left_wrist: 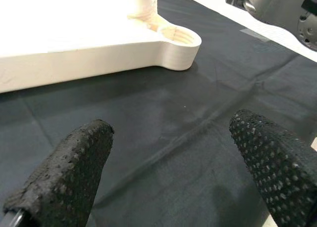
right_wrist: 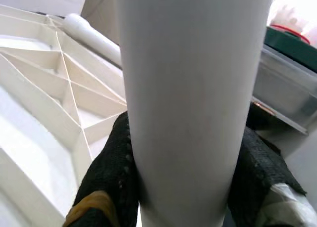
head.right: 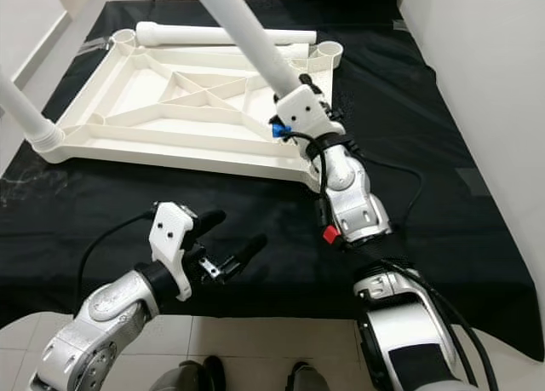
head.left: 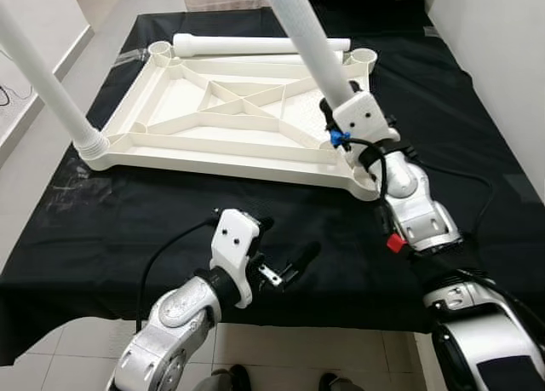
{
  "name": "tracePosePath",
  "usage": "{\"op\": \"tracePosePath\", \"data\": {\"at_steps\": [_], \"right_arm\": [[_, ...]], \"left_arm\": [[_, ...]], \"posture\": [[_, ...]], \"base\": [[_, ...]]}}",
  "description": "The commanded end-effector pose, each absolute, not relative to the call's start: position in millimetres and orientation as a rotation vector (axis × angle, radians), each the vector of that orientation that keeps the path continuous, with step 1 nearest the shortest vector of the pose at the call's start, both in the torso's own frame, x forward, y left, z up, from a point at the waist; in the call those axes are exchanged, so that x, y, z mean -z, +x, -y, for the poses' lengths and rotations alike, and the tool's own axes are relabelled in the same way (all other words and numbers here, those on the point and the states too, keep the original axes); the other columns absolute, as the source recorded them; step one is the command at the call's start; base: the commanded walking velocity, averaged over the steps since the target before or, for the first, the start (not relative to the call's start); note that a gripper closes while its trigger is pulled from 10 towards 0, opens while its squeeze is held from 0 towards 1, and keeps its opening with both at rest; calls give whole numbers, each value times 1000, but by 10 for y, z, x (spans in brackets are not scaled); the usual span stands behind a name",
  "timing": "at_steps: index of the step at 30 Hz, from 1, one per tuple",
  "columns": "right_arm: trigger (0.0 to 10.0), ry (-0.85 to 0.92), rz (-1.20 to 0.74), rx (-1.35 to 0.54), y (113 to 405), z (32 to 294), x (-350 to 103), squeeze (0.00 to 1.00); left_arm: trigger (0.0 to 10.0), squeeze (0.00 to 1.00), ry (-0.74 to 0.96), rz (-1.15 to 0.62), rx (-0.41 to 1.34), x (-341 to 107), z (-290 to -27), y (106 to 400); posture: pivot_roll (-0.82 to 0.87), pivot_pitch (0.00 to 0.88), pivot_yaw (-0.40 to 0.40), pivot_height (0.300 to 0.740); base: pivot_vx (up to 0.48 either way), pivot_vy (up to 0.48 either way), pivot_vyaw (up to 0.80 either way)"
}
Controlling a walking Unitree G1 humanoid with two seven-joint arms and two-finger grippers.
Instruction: Building children table
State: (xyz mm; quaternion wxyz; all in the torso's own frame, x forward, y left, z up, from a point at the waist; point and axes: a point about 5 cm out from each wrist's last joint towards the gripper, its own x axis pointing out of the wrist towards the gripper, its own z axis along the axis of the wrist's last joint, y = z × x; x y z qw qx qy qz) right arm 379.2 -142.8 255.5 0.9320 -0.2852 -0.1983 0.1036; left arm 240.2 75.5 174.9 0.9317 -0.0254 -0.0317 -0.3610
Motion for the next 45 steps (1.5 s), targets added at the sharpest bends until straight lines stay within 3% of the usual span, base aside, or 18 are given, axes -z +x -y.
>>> {"op": "tracePosePath", "data": {"at_steps": [1, 7, 11, 27, 30, 38, 43, 45], "right_arm": [[10000, -494, 329, -312, 3770, 1399, -2377, 0], [10000, -397, 260, -531, 3664, 1284, -2300, 0], [10000, -334, 180, -776, 3506, 1206, -2269, 0], [10000, -361, 18, -1104, 3088, 1152, -2167, 0], [10000, -295, -37, -1225, 2859, 1107, -2135, 0], [10000, -137, -6, -1235, 2793, 1063, -2211, 0], [10000, -106, 146, -881, 3173, 1211, -2406, 0], [10000, -99, 165, -846, 3204, 1235, -2443, 0]], "left_arm": [[10000, 0, -39, 58, 745, -1726, -743, 2362], [10000, 0, -36, 54, 747, -1720, -752, 2373], [10000, 0, -35, 54, 753, -1726, -743, 2379], [10000, 0, -32, 54, 762, -1747, -758, 2394], [10000, 0, -37, 53, 767, -1752, -761, 2395], [10000, 0, -44, 57, 789, -1781, -737, 2382], [10000, 0, -35, 64, 769, -1801, -761, 2400], [10000, 0, -35, 64, 764, -1801, -765, 2402]], "posture": [[27, 268, 9, 740], [25, 268, 8, 740], [19, 265, 12, 740], [13, 256, 14, 740], [8, 247, 15, 740], [9, 239, 18, 740], [13, 242, 21, 740], [13, 242, 21, 740]], "base": [[0, 0, 0], [0, 0, 0], [0, 0, 0], [0, 0, 0], [0, 0, 0], [0, 0, 0], [0, 0, 0], [0, 0, 0]]}}
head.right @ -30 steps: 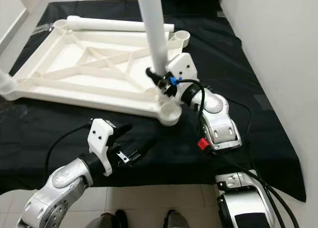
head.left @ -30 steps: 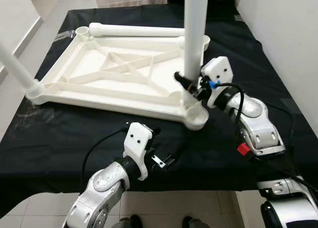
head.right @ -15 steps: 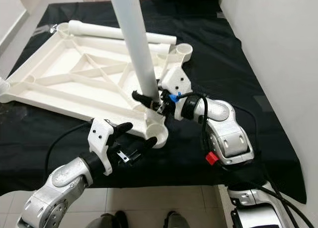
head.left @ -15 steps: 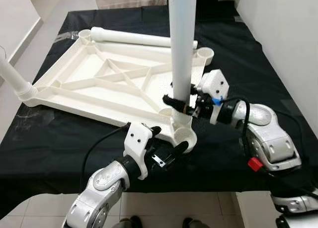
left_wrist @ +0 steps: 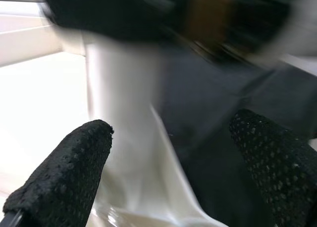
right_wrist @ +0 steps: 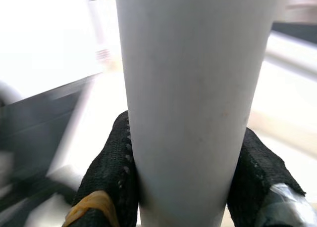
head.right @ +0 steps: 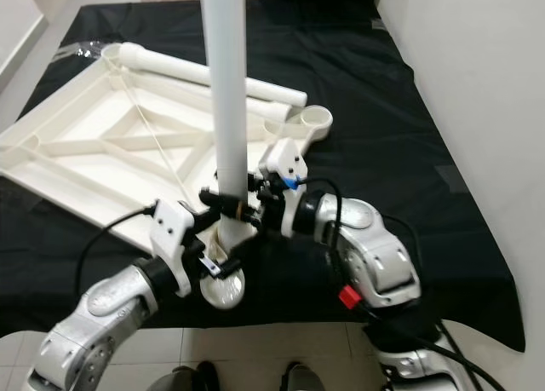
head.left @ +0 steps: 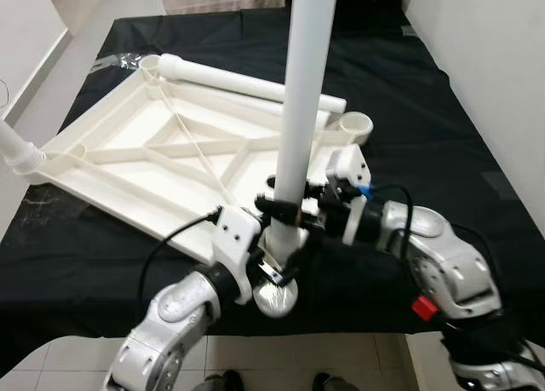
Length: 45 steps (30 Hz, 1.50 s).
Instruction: Building children table
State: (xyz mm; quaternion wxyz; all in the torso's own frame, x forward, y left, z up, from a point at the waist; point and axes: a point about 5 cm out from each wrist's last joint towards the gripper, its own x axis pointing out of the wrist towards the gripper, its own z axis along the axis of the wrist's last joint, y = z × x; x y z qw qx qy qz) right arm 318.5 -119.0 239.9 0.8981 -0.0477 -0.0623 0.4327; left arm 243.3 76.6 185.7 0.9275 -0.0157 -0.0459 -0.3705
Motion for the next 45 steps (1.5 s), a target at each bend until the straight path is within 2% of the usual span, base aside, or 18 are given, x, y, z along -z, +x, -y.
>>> {"op": "tracePosePath", "data": {"at_steps": [1, 5, 10, 17, 19, 24, 32, 36, 45], "right_arm": [[10000, -69, 187, -805, 3247, 1284, -2506, 0], [10000, -35, 274, -709, 3296, 1458, -2759, 0], [10000, -22, 287, -764, 3256, 1480, -2828, 0], [10000, 32, 331, -744, 3277, 1545, -2904, 0], [10000, 122, 366, -734, 3276, 1572, -2981, 0], [10000, 174, 371, -725, 3269, 1566, -2990, 0], [10000, 116, 337, -663, 3268, 1480, -2847, 0], [10000, 101, 315, -596, 3268, 1473, -2754, 0], [10000, 101, 330, -599, 3187, 1459, -2792, 0]], "left_arm": [[10000, 0, -35, 67, 756, -1808, -768, 2407], [10000, 0, -41, 84, 731, -1866, -781, 2450], [10000, 0, -39, 90, 731, -1888, -795, 2465], [10000, 0, -68, 72, 727, -1888, -774, 2442], [10000, 0, -110, 81, 684, -1968, -803, 2457], [10000, 0, -95, 152, 604, -2243, -911, 2534], [10000, 0, -15, 238, 485, -2483, -1072, 2600], [10000, 0, 44, 228, 442, -2443, -1149, 2583], [10000, 0, 79, 219, 397, -2468, -1260, 2663]], "posture": [[15, 241, 22, 740], [17, 238, 24, 740], [15, 238, 27, 740], [16, 237, 26, 740], [15, 238, 25, 740], [15, 233, 24, 740], [23, 225, 21, 740], [37, 188, 16, 740], [32, 149, 20, 740]], "base": [[0, 0, 0], [0, 0, 0], [0, 0, 0], [0, 0, 0], [0, 0, 0], [0, 0, 0], [0, 0, 0], [-307, 0, 0], [-315, 0, 0]]}}
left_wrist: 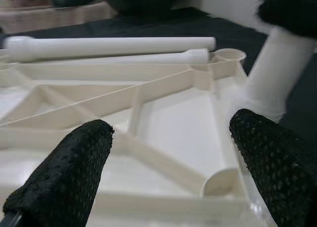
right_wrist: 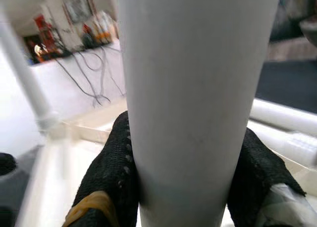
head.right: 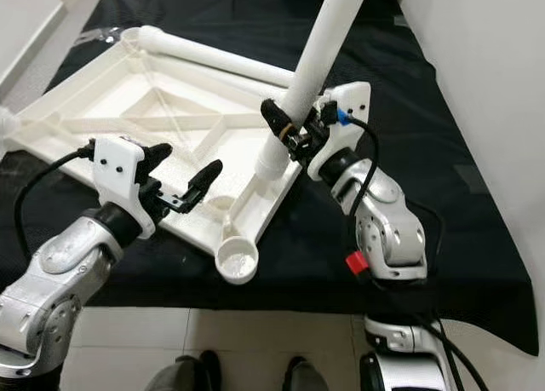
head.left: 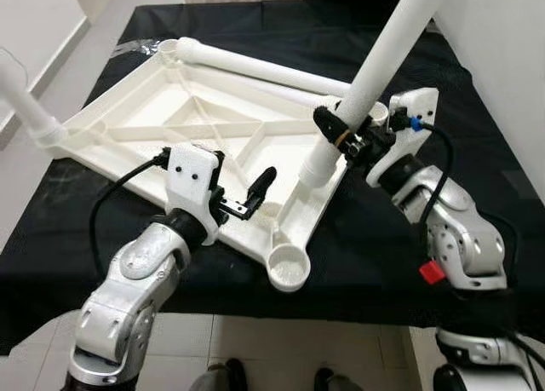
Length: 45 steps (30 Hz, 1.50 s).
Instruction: Building children table
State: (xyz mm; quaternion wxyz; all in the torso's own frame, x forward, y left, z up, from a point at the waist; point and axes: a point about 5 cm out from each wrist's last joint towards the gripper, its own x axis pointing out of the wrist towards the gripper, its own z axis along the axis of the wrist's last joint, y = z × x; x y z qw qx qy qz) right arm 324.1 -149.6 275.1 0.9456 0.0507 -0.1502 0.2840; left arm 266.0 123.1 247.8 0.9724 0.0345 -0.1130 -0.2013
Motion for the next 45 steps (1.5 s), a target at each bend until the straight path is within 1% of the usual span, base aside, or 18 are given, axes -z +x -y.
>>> {"op": "tracePosePath", "data": {"at_steps": [1, 4, 11, 20, 22, 23, 26, 28, 30, 31, 33, 35, 37, 39, 41, 42, 43, 45], "right_arm": [[10000, 101, 330, -599, 3187, 1459, -2792, 0], [10000, 98, 341, -586, 3177, 1476, -2813, 0], [10000, 55, 326, -539, 3162, 1545, -2784, 0], [10000, -35, 177, -454, 3117, 1663, -2378, 0], [10000, -74, 87, -414, 3050, 1724, -2120, 0], [10000, -74, 87, -414, 3050, 1724, -2120, 0], [10000, -96, -5, -387, 2924, 1789, -1870, 0], [10000, -96, -5, -387, 2924, 1789, -1870, 0], [10000, -73, -35, -473, 2816, 1807, -1837, 0], [10000, -73, -35, -473, 2816, 1807, -1837, 0], [10000, -67, -50, -656, 2667, 1768, -1869, 0], [10000, -64, -56, -709, 2620, 1755, -1876, 0], [10000, -34, -46, -867, 2522, 1708, -1954, 0], [10000, -34, -46, -867, 2522, 1708, -1954, 0], [10000, -31, -47, -993, 2435, 1655, -1981, 0], [10000, -56, -70, -1033, 2405, 1631, -1948, 0], [10000, -56, -70, -1033, 2405, 1631, -1948, 0], [10000, -148, -112, -1091, 2368, 1595, -1873, 0]], "left_arm": [[10000, 0, 79, 219, 397, -2468, -1260, 2663], [10000, 0, 77, 218, 401, -2466, -1234, 2680], [10000, 0, 58, 193, 431, -2369, -1136, 2697], [10000, 0, 27, 103, 438, -2069, -1180, 2681], [10000, 0, 46, 54, 452, -1870, -1208, 2610], [10000, 0, 46, 54, 452, -1870, -1208, 2610], [10000, 0, 48, -23, 480, -1570, -1226, 2435], [10000, 0, 48, -23, 480, -1570, -1226, 2435], [10000, 0, 26, -71, 511, -1420, -1205, 2294], [10000, 0, 26, -71, 511, -1420, -1205, 2294], [10000, 0, 9, -70, 537, -1403, -1176, 2251], [10000, 0, 5, -63, 541, -1412, -1170, 2254], [10000, 0, -17, 10, 580, -1588, -1116, 2332], [10000, 0, -17, 10, 580, -1588, -1116, 2332], [10000, 0, -45, 88, 642, -1796, -1064, 2377], [10000, 0, -57, 131, 699, -1931, -1043, 2380], [10000, 0, -57, 131, 699, -1931, -1043, 2380], [10000, 0, -87, 222, 821, -2218, -1024, 2348]], "posture": [[32, 149, 20, 740], [25, 141, 21, 740], [10, 136, 20, 740], [-4, 137, 11, 740], [-7, 133, -1, 740], [-7, 133, -1, 740], [-16, 130, -13, 740], [-16, 130, -13, 740], [-23, 126, -15, 740], [-23, 126, -15, 740], [-28, 107, -16, 740], [-28, 107, -16, 740], [-31, 106, -17, 740], [-31, 106, -17, 740], [-31, 98, -17, 740], [-27, 100, -13, 740], [-27, 100, -13, 740], [-25, 97, -8, 740]], "base": [[-326, 0, 0], [-321, 0, 0], [0, 0, 0], [0, 0, 0], [0, 0, 0], [0, 0, 0], [0, 0, 0], [0, 0, 0], [0, 0, 0], [0, 0, 0], [0, 0, 0], [0, 0, 0], [0, 0, 0], [0, 0, 0], [0, 0, 0], [0, 0, 0], [0, 0, 0], [0, 0, 0]]}}
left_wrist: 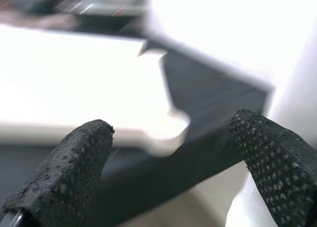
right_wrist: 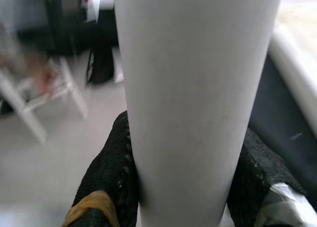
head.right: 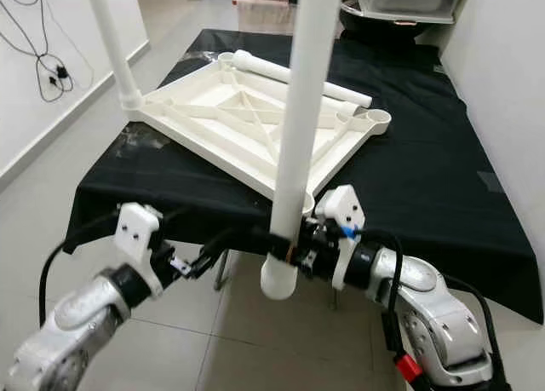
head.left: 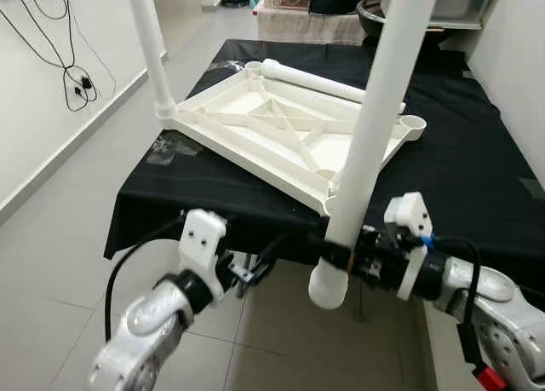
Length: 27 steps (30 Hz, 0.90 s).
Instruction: Building children table
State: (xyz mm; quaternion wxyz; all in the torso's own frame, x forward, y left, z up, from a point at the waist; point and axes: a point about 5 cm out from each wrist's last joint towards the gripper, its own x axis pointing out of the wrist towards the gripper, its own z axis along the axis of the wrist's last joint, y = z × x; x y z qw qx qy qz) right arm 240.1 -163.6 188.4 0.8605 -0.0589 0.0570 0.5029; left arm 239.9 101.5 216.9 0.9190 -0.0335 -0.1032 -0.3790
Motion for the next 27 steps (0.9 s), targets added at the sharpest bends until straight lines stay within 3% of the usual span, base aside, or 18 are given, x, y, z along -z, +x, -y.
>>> {"op": "tracePosePath", "data": {"at_steps": [1, 6, 9, 17, 26, 27], "right_arm": [[10000, -148, -112, -1091, 2368, 1595, -1873, 0], [10000, -212, -124, -1020, 2544, 1469, -1816, 0], [10000, -210, -111, -1018, 2599, 1384, -1847, 0], [10000, -222, -58, -1101, 2570, 1221, -1948, 0], [10000, -229, -31, -1128, 2547, 1177, -1999, 0], [10000, -233, -30, -1124, 2553, 1171, -1999, 0]], "left_arm": [[10000, 0, -87, 222, 821, -2218, -1024, 2348], [10000, 0, -113, 376, 1088, -2732, -1038, 2202], [10000, 0, -77, 411, 1142, -2865, -1040, 2205], [10000, 0, 88, 386, 1070, -2909, -1055, 2493], [10000, 0, 49, 429, 1073, -3082, -901, 2685], [7373, 0, 37, 426, 1093, -3103, -864, 2697]], "posture": [[-25, 97, -8, 740], [-21, 98, -1, 740], [-19, 98, 1, 740], [-19, 101, 15, 740], [-29, 106, 23, 740], [-30, 106, 25, 740]], "base": [[0, 0, 0], [0, 0, 0], [0, 0, 0], [0, 0, 0], [0, 0, 0], [0, 0, 0]]}}
